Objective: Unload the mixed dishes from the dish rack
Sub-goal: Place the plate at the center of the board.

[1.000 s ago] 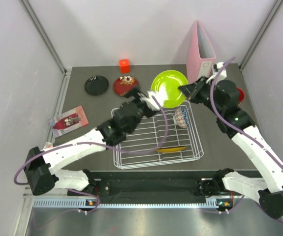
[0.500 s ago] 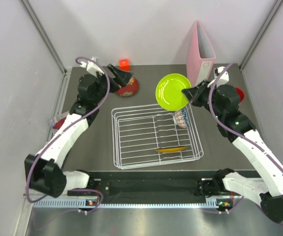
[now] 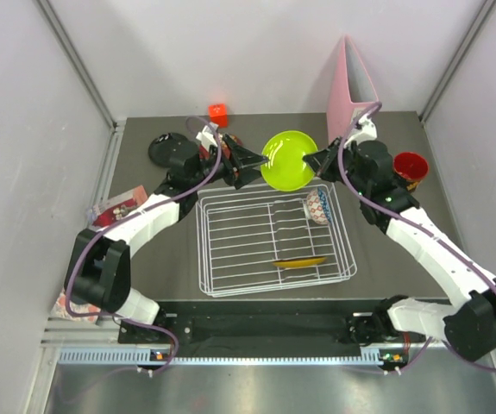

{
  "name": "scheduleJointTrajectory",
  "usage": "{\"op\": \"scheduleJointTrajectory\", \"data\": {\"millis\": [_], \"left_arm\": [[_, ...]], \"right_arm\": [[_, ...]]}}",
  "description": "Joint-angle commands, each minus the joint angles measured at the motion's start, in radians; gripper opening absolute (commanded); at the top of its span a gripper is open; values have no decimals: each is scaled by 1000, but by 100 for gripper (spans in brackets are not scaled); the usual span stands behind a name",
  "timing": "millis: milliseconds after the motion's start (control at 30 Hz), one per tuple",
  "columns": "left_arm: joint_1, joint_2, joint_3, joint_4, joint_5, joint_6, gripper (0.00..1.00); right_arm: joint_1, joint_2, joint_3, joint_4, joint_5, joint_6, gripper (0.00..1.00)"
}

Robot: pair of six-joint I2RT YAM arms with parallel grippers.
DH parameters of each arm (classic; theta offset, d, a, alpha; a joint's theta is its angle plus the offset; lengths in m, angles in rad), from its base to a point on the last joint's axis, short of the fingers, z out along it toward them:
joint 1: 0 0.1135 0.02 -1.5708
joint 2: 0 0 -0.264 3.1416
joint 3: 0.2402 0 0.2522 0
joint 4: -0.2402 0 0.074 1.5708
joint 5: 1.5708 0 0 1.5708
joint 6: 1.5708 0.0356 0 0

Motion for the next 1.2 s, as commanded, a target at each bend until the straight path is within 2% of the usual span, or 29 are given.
{"op": "scheduleJointTrajectory", "data": {"millis": [0, 133, 233, 367, 400, 467, 567, 600, 633, 700, 733, 800, 967, 1167], "left_arm": [[-2, -47, -8, 104, 34, 10, 77], [-20, -34, 3, 106, 44, 30, 74], [-37, -20, 12, 93, 45, 53, 65], [-46, -12, 14, 98, 48, 74, 40], [-49, -6, 17, 96, 48, 76, 20], [-57, 0, 32, 64, 50, 96, 0], [-65, 9, 57, 8, 34, 131, 0], [-65, 9, 63, -12, 27, 143, 0], [-65, 8, 80, -31, 13, 155, 0], [-63, 5, 104, -100, -27, 201, 0], [-60, 6, 139, -127, -47, 232, 0], [-53, 28, 199, -172, -82, 246, 0], [-23, 176, 334, -189, -101, 196, 0], [-17, 441, 630, -409, -193, 260, 0]], "right_arm": [[-10, 27, 8, 130, -74, 41, 0], [-12, 57, 5, 187, -141, 76, 0], [-10, 68, 9, 225, -212, 96, 0], [-10, 82, 14, 227, -267, 110, 0], [-10, 82, 14, 224, -278, 109, 0], [-9, 88, 16, 203, -281, 101, 0], [-7, 80, 17, 160, -271, 80, 2], [-9, 77, 19, 146, -261, 74, 12], [-9, 65, 19, 132, -248, 61, 44], [-7, 48, 17, 85, -185, 55, 68], [-9, 18, 2, 75, -157, 60, 86], [-9, -44, -21, 74, -76, 69, 99], [-10, -142, -55, 25, 22, 54, 100], [-10, -214, -43, -60, 75, -17, 100]]}}
